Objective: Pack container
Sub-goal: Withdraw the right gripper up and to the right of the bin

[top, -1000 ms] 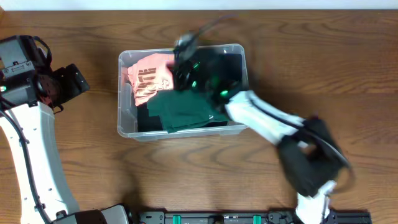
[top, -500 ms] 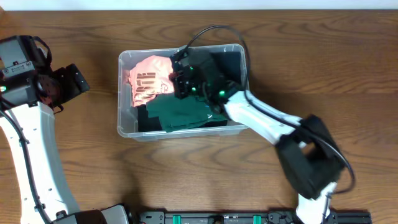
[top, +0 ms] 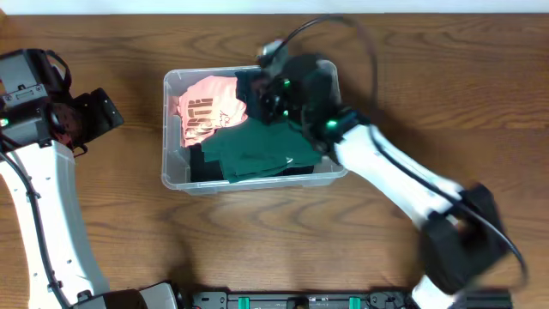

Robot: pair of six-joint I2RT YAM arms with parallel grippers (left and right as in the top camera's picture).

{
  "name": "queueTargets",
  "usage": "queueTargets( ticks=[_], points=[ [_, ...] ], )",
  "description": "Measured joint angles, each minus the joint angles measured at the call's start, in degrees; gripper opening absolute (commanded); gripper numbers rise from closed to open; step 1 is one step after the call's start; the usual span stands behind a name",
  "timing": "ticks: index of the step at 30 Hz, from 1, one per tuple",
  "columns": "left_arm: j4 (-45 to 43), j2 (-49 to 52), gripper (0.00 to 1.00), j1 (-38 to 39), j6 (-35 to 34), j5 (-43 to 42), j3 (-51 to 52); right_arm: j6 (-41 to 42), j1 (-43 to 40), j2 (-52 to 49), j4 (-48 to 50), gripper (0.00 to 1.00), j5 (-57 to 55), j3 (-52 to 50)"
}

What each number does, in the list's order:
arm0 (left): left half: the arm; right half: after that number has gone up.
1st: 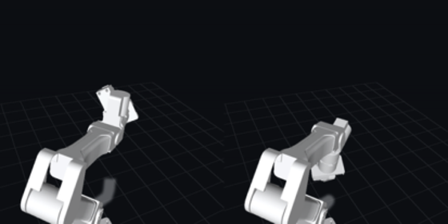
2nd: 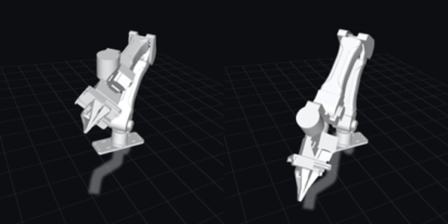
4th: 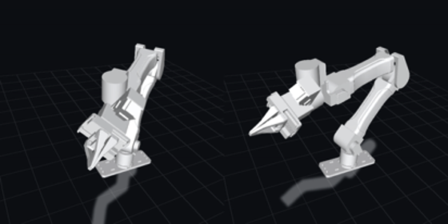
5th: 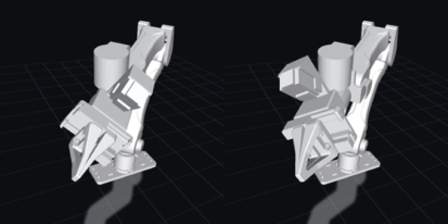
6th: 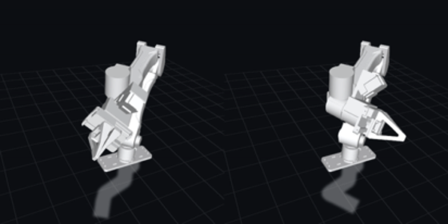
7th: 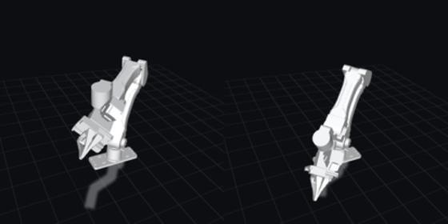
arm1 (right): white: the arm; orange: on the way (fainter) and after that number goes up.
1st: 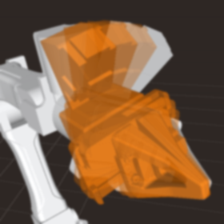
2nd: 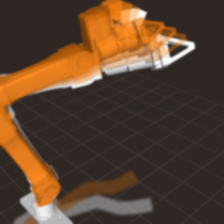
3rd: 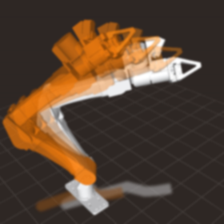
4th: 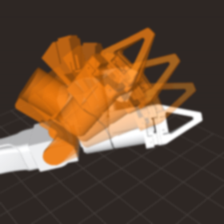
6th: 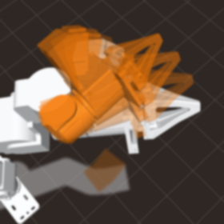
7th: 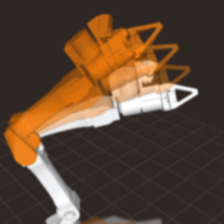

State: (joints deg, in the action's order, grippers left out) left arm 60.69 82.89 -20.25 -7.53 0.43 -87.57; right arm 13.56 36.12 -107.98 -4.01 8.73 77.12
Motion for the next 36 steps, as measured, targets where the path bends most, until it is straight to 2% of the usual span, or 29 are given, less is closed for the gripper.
queueTargets(
  ticks=[3, 8, 13, 16, 17, 19, 23, 27, 29, 32, 36],
  points=[
    [0.0, 0.0, 0.98, 0.0, 0.0, 0.0, 0.0, 1.4, 0.0, -7.4, 0.8, 0.01, 0.2, 0.4],
    [0.0, 0.0, 0.98, 0.0, 0.0, 0.0, 0.0, 2.3, -0.3, -7.0, -2.3, 0.01, 0.4, 2.3],
    [0.0, 0.0, 0.98, 0.0, 0.0, 0.0, 0.0, 0.7, -0.8, -2.4, -4.8, 0.02, -0.3, 0.6],
    [0.0, 0.0, 0.98, 0.0, 0.0, 0.0, 0.0, -0.9, -2.4, 4.3, -7.4, 0.04, -1.2, -1.0],
    [0.0, 0.0, 0.98, 0.0, 0.0, 0.0, 0.0, -1.2, -3.3, 6.7, -8.1, 0.09, -1.6, -1.1],
    [0.0, 0.0, 0.98, 0.0, 0.0, 0.0, 0.0, -1.8, -6.6, 12.8, -10.1, 0.39, -2.6, -1.1],
    [0.0, 0.0, 0.98, 0.0, 0.0, 0.0, 0.0, -1.8, -14.5, 21.9, -17.9, 0.55, -3.8, -0.8],
    [0.0, 0.0, 0.98, 0.0, 0.0, 0.0, 0.0, -0.4, -24.1, 24.5, -29.1, 0.57, -4.2, -0.3],
    [0.0, 0.0, 0.98, 0.0, 0.0, 0.0, 0.0, -0.2, -27.3, 23.4, -33.1, 0.54, -2.7, -0.5],
    [0.0, 0.0, 0.98, 0.0, 0.0, 0.0, 0.0, -0.5, -29.6, 20.6, -35.5, 0.51, 3.1, -0.7],
    [0.0, 0.0, 0.98, 0.0, 0.0, 0.0, 0.0, -1.6, -28.7, 18.0, -35.6, 0.50, 9.5, -0.8]
  ],
)
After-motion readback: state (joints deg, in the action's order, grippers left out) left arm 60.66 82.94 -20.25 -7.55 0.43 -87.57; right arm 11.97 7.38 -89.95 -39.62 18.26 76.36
